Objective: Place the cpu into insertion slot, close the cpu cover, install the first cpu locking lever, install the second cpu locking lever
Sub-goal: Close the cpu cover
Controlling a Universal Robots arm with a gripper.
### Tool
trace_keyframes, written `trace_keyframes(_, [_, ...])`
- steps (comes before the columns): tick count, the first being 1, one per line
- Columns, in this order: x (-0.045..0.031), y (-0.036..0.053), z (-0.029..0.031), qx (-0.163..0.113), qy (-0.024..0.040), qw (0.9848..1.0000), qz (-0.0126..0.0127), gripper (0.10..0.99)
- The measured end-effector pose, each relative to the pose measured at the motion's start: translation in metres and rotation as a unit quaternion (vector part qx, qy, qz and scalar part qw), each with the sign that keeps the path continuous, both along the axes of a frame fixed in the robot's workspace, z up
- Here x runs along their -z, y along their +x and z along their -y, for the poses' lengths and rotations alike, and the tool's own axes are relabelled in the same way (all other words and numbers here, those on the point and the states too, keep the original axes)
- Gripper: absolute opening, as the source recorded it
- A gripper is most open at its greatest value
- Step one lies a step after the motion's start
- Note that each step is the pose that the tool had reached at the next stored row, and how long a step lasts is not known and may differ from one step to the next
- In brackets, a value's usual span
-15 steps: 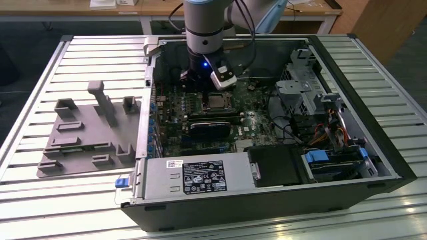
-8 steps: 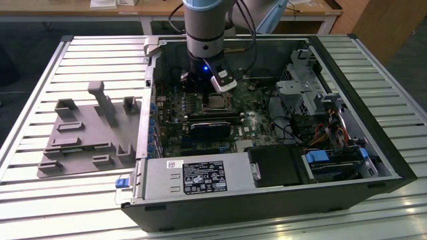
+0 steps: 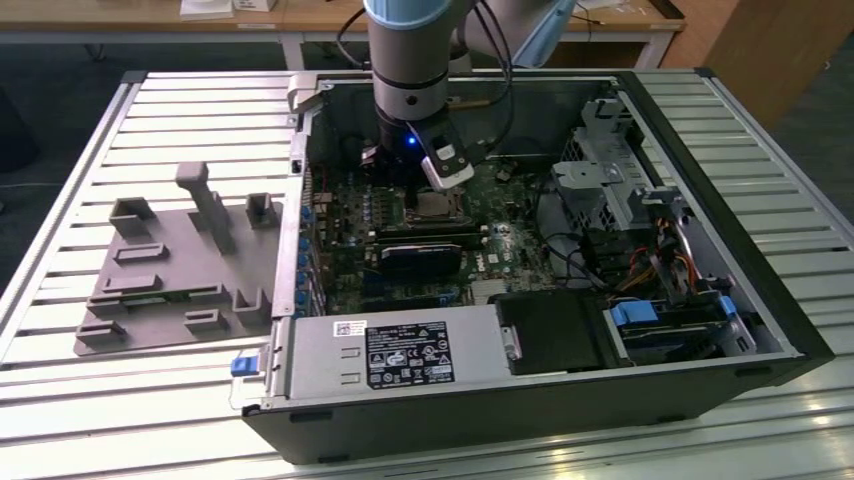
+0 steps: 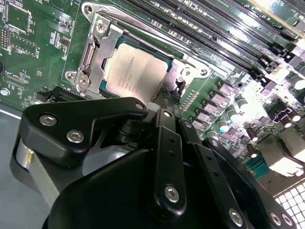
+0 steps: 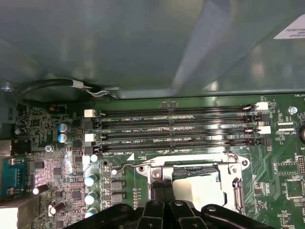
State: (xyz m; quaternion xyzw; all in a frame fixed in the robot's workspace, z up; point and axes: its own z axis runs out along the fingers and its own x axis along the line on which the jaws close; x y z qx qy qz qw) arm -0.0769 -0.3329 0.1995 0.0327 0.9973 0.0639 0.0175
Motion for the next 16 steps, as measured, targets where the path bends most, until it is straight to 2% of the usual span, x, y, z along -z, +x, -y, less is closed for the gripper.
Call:
trace_keyframes(6, [0.0002,0.0040,0.0005,0.000,0.0036,1.0000,0.0001,0.102])
trace_keyframes(16, [-0.0034,0.0042,0.0005,0.000,0.0039,1.0000,0.0000,0.102])
